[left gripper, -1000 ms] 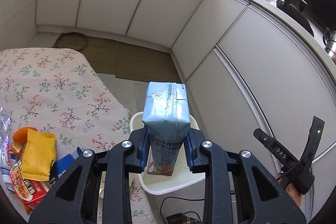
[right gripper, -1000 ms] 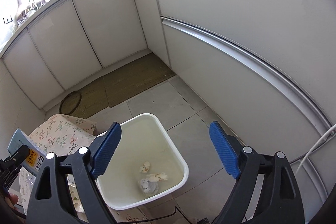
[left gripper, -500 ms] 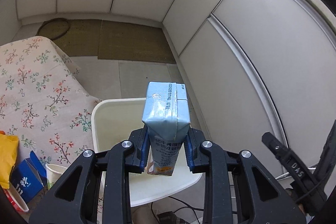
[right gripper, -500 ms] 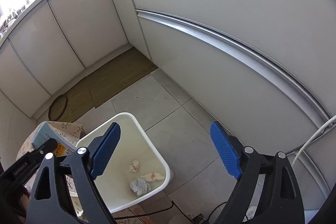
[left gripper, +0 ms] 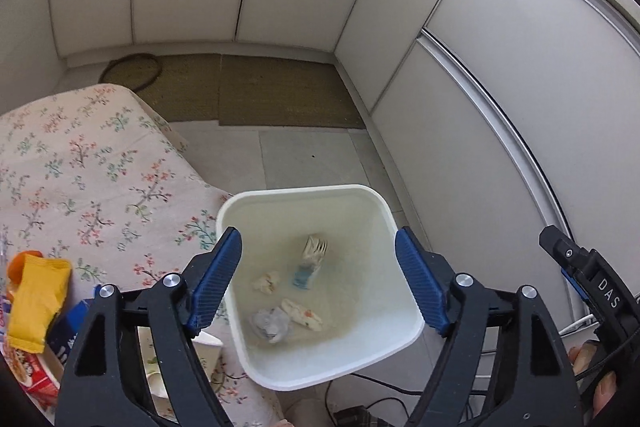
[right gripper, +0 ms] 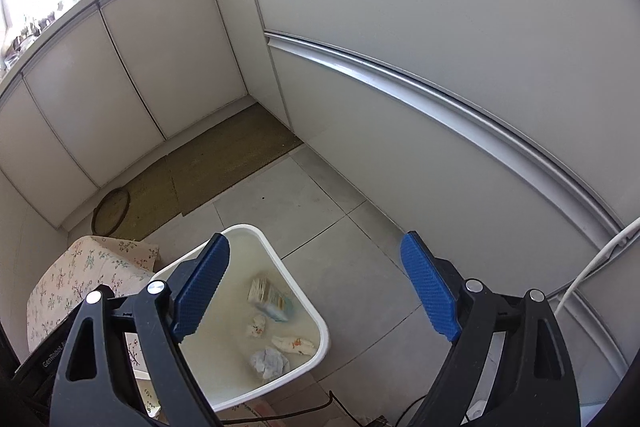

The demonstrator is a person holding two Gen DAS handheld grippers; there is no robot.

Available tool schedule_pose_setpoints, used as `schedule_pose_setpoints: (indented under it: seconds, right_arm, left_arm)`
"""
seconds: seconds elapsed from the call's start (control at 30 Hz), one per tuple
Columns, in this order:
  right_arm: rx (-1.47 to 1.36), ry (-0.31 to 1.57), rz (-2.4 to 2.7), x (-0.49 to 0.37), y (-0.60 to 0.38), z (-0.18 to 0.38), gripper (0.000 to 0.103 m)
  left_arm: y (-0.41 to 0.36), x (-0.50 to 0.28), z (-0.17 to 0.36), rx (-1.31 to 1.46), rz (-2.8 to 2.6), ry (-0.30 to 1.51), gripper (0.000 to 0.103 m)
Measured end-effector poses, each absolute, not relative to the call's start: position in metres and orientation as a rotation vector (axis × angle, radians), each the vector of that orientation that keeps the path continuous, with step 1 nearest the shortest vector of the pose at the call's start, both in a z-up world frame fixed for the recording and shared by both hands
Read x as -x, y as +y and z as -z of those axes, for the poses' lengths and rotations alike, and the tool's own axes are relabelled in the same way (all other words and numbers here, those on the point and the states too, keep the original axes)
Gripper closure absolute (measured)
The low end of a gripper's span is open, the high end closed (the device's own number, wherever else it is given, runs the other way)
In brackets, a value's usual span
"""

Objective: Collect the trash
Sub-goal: 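Lower the milk carton over the bin and open the left tool, then move both tools back over the remaining trash on the table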

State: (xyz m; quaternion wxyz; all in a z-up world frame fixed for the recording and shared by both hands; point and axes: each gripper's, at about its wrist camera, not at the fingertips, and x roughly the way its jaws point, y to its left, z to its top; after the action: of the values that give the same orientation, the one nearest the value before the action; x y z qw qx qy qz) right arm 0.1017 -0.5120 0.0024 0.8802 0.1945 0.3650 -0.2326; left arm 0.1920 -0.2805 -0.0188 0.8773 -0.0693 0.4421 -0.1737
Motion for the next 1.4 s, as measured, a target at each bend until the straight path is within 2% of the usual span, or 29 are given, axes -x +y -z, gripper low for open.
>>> schedule_pose_setpoints:
  seconds: [0.13, 0.2, 0.6, 1.4]
  right_arm:
    - [-0.353, 0.752, 0.453, -0.104, -0.489, -0.008, 0.018]
    - [-0.327, 0.747, 0.433, -0.104, -0.476, -0.011, 0.014]
    - [-0.212, 0.730, 0.317, -0.096, -0.396, -0.011, 0.009]
    - [0.047, 0.768, 0.035, -0.130, -0.215, 0.004, 0.009]
  left_arm:
    - [-0.266, -0.182, 0.009, 0.115, 0.313, 0.880, 0.021]
    - [-0.257, -0.176, 0.006, 0.103, 0.288, 0.860, 0.018]
    - [-0.184, -0.146, -0.003, 0.104, 0.167, 0.803, 0.012]
    - [-0.017, -0.130, 0.014, 0.169, -0.090, 0.851, 0.012]
